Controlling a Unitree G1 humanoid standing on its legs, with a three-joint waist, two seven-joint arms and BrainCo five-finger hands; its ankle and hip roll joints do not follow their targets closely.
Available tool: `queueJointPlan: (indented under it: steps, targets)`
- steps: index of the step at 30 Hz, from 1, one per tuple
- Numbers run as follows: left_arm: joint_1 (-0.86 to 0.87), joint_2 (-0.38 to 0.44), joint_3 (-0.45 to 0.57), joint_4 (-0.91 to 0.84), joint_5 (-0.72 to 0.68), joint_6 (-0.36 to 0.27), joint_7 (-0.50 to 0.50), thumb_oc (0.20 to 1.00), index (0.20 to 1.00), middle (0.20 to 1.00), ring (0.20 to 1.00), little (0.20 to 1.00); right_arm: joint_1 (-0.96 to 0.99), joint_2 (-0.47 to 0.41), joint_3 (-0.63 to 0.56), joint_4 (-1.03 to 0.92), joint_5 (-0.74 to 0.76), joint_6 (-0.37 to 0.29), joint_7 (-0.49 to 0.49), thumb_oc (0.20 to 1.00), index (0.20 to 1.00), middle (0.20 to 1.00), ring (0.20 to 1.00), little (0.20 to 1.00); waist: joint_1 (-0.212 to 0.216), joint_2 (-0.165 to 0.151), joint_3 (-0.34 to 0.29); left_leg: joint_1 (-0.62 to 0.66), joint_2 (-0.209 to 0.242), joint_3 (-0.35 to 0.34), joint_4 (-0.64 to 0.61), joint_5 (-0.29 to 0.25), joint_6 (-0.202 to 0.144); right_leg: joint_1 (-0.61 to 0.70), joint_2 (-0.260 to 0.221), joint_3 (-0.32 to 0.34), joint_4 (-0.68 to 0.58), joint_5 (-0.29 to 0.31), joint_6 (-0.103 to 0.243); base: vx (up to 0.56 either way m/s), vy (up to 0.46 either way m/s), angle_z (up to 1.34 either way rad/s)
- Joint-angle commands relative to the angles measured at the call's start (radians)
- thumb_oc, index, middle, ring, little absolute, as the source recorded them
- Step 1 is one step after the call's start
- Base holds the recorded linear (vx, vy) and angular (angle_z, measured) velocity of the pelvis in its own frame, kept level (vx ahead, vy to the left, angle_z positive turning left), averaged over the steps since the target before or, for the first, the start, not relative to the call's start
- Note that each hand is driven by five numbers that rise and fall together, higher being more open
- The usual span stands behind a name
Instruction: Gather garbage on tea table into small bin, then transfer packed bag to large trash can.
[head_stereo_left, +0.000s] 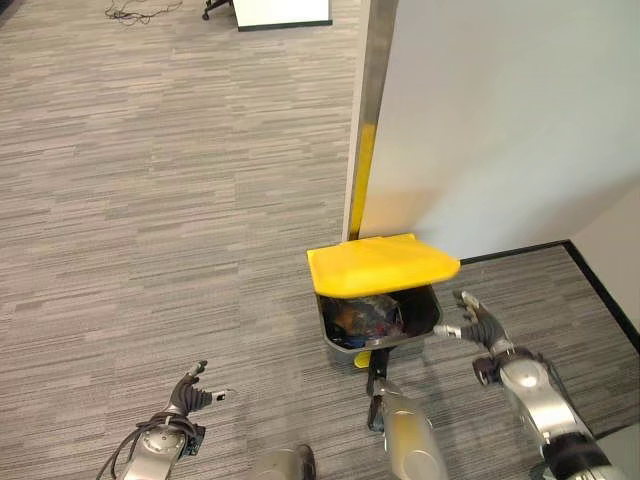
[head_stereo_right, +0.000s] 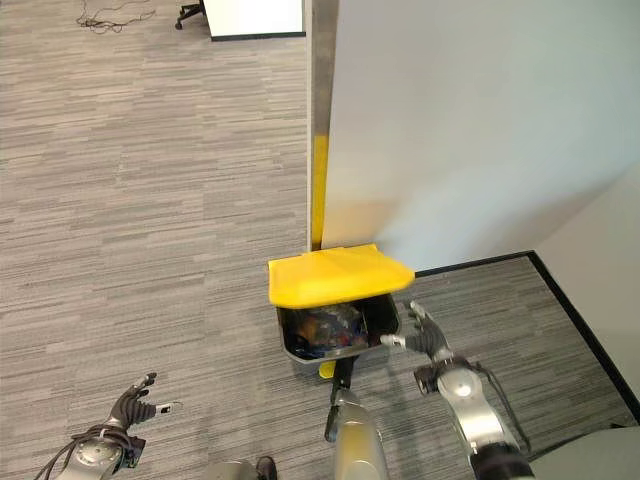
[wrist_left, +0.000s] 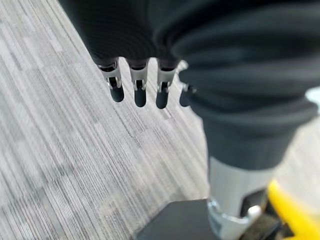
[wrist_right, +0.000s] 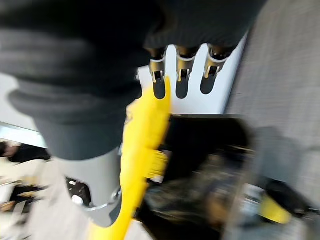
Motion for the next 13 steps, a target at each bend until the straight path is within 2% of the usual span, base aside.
queueJointPlan:
  steps: [1, 2, 3, 5, 7, 9, 13]
  targets:
    - [0.007, 0.060, 0.037, -0.086, -0.086, -0.025, -0.004, 1.000, 1.000, 1.000, 1.000, 1.000, 0.014, -0.002, -0.047, 0.003, -0.047, -0.043, -0.001, 1.000, 1.000, 1.000, 1.000, 1.000, 0.026, 0.026, -0.026, 0.042, -0.028, -0.064, -0.109, -0.029, -0.032, 0.084, 0.036, 0.117, 0.038, -0.007, 0.020, -0.11, -0.047, -0.07]
    - [0.022, 0.060, 0.049, -0.088, -0.084, -0.019, 0.003, 1.000, 1.000, 1.000, 1.000, 1.000, 0.031, -0.002, -0.057, 0.018, -0.059, -0.038, -0.006, 1.000, 1.000, 1.000, 1.000, 1.000, 0.034, 0.020, -0.038, 0.035, -0.031, -0.062, -0.115, -0.025, -0.039, 0.134, 0.048, 0.124, 0.001, -0.031, 0.014, -0.05, -0.076, 0.04]
    - [0.023, 0.060, 0.049, -0.088, -0.084, -0.018, 0.003, 1.000, 1.000, 1.000, 1.000, 1.000, 0.031, -0.001, -0.057, 0.018, -0.059, -0.038, -0.006, 1.000, 1.000, 1.000, 1.000, 1.000, 0.034, 0.020, -0.039, 0.033, -0.031, -0.062, -0.116, -0.022, -0.039, 0.134, 0.048, 0.124, -0.004, -0.027, 0.014, 0.02, -0.125, 0.12]
    - [0.024, 0.059, 0.043, -0.109, -0.094, -0.022, -0.011, 1.000, 1.000, 1.000, 1.000, 1.000, 0.050, 0.004, -0.063, 0.046, -0.061, -0.031, -0.002, 1.000, 1.000, 1.000, 1.000, 1.000, 0.044, 0.003, -0.061, 0.011, -0.034, -0.077, -0.125, -0.003, -0.054, 0.186, 0.081, 0.140, -0.090, -0.051, 0.004, 0.04, -0.145, 0.08]
    - [0.027, 0.044, 0.038, -0.098, -0.110, -0.025, -0.013, 1.000, 1.000, 1.000, 1.000, 1.000, 0.059, 0.006, -0.062, 0.061, -0.055, -0.031, 0.000, 1.000, 1.000, 1.000, 1.000, 1.000, 0.045, -0.001, -0.079, 0.009, -0.022, -0.066, -0.137, 0.010, -0.062, 0.214, 0.109, 0.157, -0.157, -0.042, 0.001, 0.07, -0.163, -0.07]
    - [0.026, 0.028, 0.035, -0.083, -0.123, -0.025, -0.032, 1.000, 1.000, 1.000, 1.000, 1.000, 0.075, -0.005, -0.066, 0.076, -0.059, -0.026, 0.008, 1.000, 1.000, 1.000, 1.000, 1.000, 0.040, -0.002, -0.107, 0.010, -0.002, -0.061, -0.183, 0.045, -0.085, 0.260, 0.124, 0.150, -0.266, -0.025, -0.002, 0.09, -0.205, -0.07]
    - [0.032, 0.023, 0.029, -0.083, -0.124, -0.023, -0.045, 1.000, 1.000, 1.000, 1.000, 1.000, 0.088, -0.010, -0.080, 0.084, -0.049, -0.026, 0.007, 1.000, 1.000, 1.000, 1.000, 1.000, 0.033, 0.001, -0.126, 0.016, 0.018, -0.059, -0.228, 0.080, -0.101, 0.297, 0.131, 0.133, -0.345, -0.011, -0.009, 0.04, -0.106, -0.02]
